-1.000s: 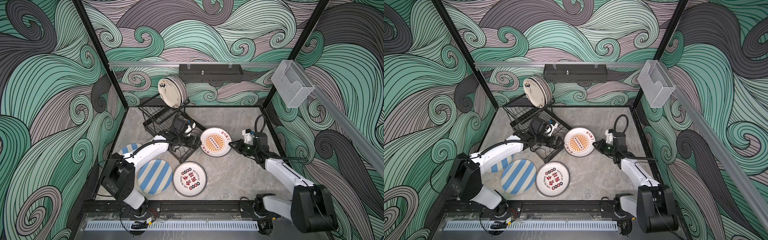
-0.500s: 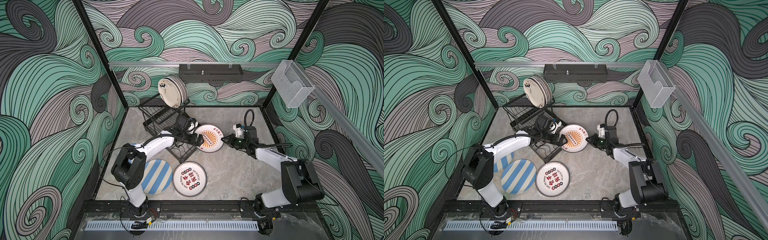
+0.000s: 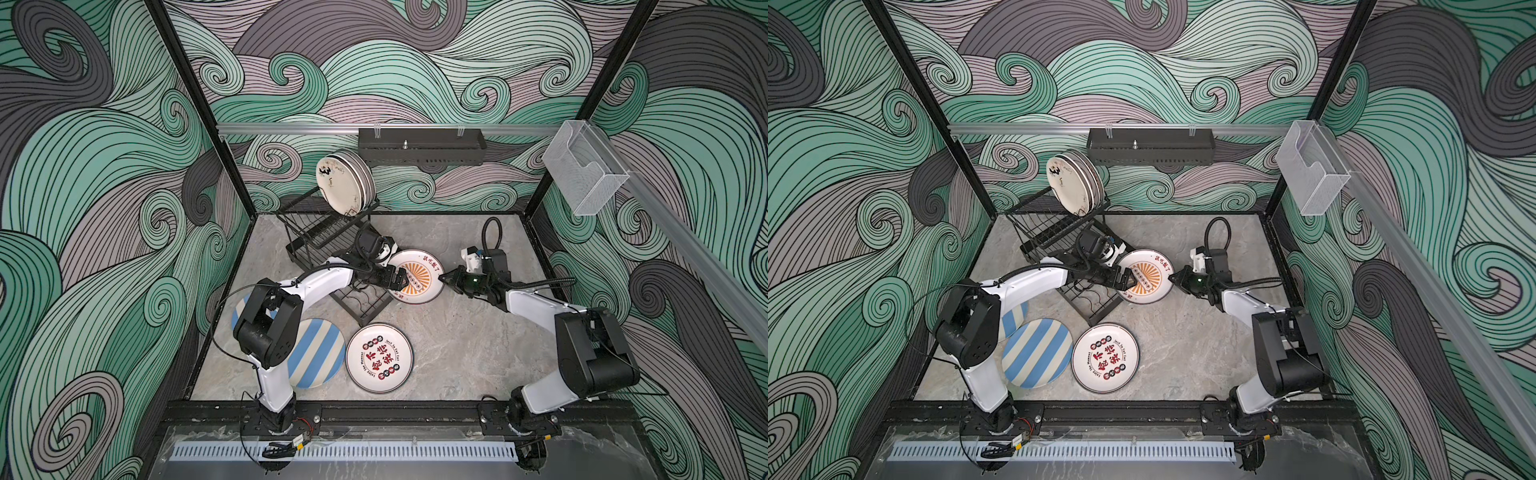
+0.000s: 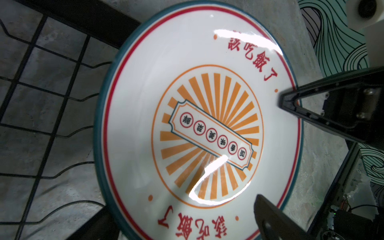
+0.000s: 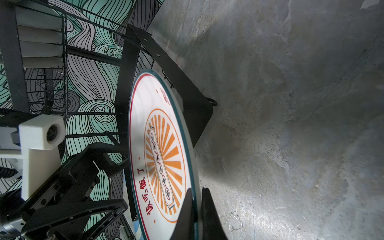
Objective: Load plates into a dish rack
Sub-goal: Pick up the plate from the bottom-center of the table.
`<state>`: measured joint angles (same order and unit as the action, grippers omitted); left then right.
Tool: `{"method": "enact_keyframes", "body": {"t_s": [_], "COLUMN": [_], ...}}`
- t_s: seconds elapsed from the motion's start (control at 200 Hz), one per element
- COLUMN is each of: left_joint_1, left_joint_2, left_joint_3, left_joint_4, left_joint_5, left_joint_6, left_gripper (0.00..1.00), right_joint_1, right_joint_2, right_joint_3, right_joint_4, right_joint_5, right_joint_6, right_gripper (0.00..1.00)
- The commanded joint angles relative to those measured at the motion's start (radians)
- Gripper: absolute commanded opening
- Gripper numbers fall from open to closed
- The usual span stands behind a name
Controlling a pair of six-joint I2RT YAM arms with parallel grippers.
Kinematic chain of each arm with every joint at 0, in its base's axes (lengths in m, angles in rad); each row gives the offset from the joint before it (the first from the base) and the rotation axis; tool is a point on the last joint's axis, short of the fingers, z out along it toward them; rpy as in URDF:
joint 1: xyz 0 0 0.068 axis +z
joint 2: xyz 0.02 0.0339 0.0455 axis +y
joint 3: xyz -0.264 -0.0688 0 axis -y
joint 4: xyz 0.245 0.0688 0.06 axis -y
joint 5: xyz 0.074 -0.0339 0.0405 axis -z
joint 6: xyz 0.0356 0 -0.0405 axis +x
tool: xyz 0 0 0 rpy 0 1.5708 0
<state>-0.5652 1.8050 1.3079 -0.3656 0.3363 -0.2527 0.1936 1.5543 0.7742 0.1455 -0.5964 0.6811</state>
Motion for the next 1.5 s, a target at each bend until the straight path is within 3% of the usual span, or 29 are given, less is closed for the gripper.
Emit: {"method": "enact_keyframes", "body": {"t_s": [0.0, 0.085, 0.3, 0.556, 0.911, 1.096, 1.251, 1.496], "left_joint_1": [-0.006, -0.005, -0.007, -0.007, 0.014, 0.086, 0.188, 0.339], "left_joint_2": [0.018, 0.023, 0.016, -0.022, -0.12, -0.263, -0.458, -0.692], "left_joint_3": [0.046, 0.049, 0.048, 0.044, 0.065, 0.061, -0.015, -0.144], "left_joint_4": [0.011, 0.009, 0.014, -0.026, -0.217, -0.354, -0.362, -0.367], "left_joint_5": [0.039, 0.048, 0.07, 0.005, -0.146, -0.129, -0.034, -0.16], "left_joint_6": [0.026, 0.029, 0.019, 0.032, 0.011, 0.011, 0.056, 0.096], "left_gripper": [0.99, 0.99, 0.99, 0.99, 0.99, 0.98, 0.98, 0.98], "right_joint_1": [0.019, 0.02, 0.019, 0.018, 0.009, 0.006, 0.016, 0.092], "right_joint_2": [0.008, 0.016, 0.026, 0.013, -0.081, -0.153, -0.213, -0.222], "right_joint_3": [0.035, 0.035, 0.032, 0.039, 0.125, 0.214, 0.316, 0.537], "right_joint_4": [0.009, 0.012, 0.032, 0.022, -0.122, -0.211, -0.296, -0.461], "right_joint_5": [-0.048, -0.051, -0.048, -0.047, -0.02, -0.012, 0.009, 0.065], "right_joint_6": [-0.017, -0.013, 0.001, 0.008, -0.064, -0.126, -0.183, -0.287], "right_gripper": [0.12, 0.19, 0.21, 0.08, 0.0, 0.0, 0.0, 0.0]}}
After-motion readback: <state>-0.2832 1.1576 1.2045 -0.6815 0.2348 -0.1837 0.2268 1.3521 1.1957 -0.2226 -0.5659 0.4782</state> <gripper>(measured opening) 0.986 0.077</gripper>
